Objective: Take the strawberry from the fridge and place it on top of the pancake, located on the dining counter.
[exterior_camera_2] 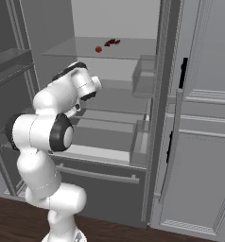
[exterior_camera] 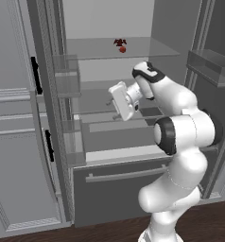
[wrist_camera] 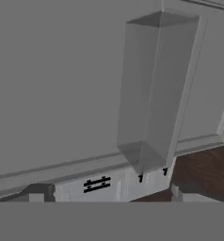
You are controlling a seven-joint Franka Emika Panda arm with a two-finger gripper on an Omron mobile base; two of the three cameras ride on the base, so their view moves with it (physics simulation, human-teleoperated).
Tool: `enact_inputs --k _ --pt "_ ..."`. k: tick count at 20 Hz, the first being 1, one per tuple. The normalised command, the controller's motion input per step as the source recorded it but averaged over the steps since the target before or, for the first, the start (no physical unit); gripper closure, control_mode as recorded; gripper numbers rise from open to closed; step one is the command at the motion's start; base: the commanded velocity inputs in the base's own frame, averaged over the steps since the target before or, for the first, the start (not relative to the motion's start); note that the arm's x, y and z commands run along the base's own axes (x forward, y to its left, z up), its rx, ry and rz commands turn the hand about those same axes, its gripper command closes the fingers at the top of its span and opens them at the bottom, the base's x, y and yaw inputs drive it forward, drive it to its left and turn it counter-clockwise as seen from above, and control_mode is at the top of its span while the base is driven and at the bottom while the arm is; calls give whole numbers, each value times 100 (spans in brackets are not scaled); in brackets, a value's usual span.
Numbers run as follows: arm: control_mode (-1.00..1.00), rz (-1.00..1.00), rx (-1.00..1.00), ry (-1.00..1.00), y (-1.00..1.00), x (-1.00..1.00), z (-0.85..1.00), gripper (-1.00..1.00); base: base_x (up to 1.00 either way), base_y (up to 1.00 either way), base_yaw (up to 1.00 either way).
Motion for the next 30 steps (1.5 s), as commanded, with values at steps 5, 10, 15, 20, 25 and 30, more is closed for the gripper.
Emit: enact_inputs --k 5,10,15,20,25,30 --pt "-100 -1 -42 -49 -39 -27 15 -100 0 0 0" --pt "-100 0 -44 -46 -44 -26 0 -100 0 0 0" --pt "-100 0 -40 -38 -45 -18 0 -100 0 0 0" --pt "-100 -2 -28 -24 -57 -16 0 -100 0 0 0" --pt "-100 -29 -3 -3 -53 -37 5 -100 0 0 0" --pt "-100 -44 3 -1 -26 -39 -2 -100 0 0 0"
